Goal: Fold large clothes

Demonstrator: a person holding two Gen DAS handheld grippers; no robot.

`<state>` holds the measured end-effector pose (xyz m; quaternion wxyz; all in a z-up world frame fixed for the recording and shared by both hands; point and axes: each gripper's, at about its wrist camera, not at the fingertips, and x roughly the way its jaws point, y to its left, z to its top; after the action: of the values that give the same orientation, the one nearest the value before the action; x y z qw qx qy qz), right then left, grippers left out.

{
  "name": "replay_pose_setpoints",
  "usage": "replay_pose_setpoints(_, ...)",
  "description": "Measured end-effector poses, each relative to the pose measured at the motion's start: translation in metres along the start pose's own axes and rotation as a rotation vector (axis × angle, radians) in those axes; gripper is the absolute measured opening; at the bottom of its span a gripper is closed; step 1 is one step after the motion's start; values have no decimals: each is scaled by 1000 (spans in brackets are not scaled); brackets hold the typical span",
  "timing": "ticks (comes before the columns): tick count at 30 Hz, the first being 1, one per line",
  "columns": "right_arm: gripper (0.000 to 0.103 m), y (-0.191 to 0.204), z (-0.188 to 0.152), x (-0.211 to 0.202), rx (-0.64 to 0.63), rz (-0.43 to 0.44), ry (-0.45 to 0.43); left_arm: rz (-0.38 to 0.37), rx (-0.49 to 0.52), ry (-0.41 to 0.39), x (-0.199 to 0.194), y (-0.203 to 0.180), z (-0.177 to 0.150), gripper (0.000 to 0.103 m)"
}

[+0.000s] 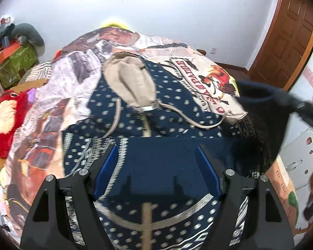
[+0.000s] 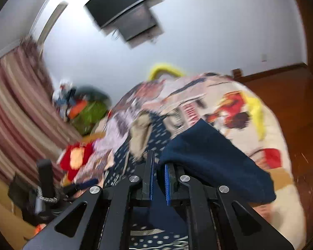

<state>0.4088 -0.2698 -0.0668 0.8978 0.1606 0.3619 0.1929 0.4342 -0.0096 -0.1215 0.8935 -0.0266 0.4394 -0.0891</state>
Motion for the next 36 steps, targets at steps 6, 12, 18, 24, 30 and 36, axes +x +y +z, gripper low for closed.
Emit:
replay_pose_setpoints(6, 6, 31, -50, 92, 15, -6, 225, 63, 33, -21, -16, 38, -24, 76)
replay_pose_setpoints(12, 7, 26, -104, 148, 16, -113, 408, 126, 66, 5, -13, 67, -50, 76)
replay_pose_setpoints(18, 27, 13, -116, 162, 60, -122, 532, 120, 15, 43, -5, 79, -57, 76)
replay_pose_setpoints(24, 61, 28, -103, 117, -41, -95, 469, 95, 25, 28, -10, 54, -41, 76)
replay_pose_setpoints(30, 68, 9, -74, 33, -93, -120, 279, 25, 148, -9, -10, -26, -12, 76)
replay_pose_setpoints(36, 75, -54, -57, -55, -114, -292, 118, -80, 291, 31, 22, -126, 2, 76)
